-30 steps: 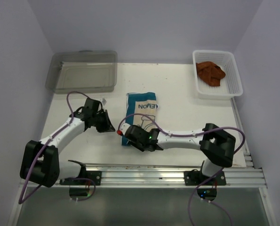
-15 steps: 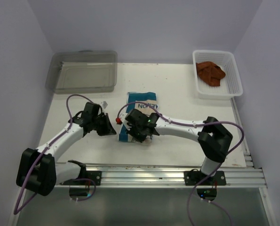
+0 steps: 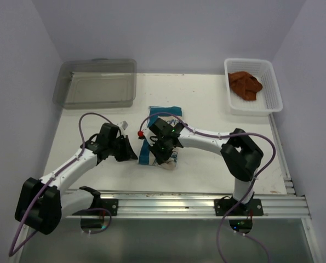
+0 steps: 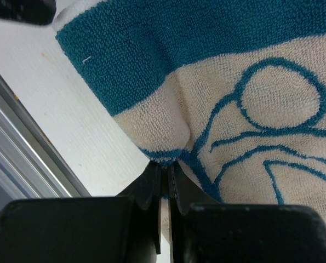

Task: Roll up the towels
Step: Roll the towel

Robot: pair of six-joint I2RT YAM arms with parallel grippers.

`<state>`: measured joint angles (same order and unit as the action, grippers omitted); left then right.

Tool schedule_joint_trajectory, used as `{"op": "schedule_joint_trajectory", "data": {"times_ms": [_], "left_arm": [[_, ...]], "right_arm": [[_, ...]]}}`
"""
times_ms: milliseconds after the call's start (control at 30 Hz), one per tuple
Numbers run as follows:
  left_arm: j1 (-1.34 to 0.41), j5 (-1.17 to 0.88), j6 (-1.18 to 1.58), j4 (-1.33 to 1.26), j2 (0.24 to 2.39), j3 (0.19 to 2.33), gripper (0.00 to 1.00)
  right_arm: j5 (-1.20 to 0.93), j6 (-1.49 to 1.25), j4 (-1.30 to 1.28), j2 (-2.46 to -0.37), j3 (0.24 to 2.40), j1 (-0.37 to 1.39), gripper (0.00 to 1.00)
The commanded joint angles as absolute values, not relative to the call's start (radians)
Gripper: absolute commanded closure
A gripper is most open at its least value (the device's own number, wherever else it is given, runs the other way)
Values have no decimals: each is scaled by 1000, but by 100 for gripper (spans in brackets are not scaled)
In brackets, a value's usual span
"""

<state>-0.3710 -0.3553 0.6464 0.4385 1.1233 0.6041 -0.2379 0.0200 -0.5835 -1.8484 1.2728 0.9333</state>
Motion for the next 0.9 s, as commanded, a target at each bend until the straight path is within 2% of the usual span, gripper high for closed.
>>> {"op": "schedule_joint_trajectory", "data": {"times_ms": [0, 333, 867], "left_arm": [[-394, -379, 672, 370, 1133, 583, 100], [-425, -373, 673, 357, 1137, 592, 100], [-426, -371, 647, 344, 1186, 646, 100]], "right_arm": [[-339, 44, -615, -1871, 1330, 900, 100], [-457, 60, -672, -1933, 1390, 854, 100], [-457, 74, -749, -1988, 1505, 813, 100]]}}
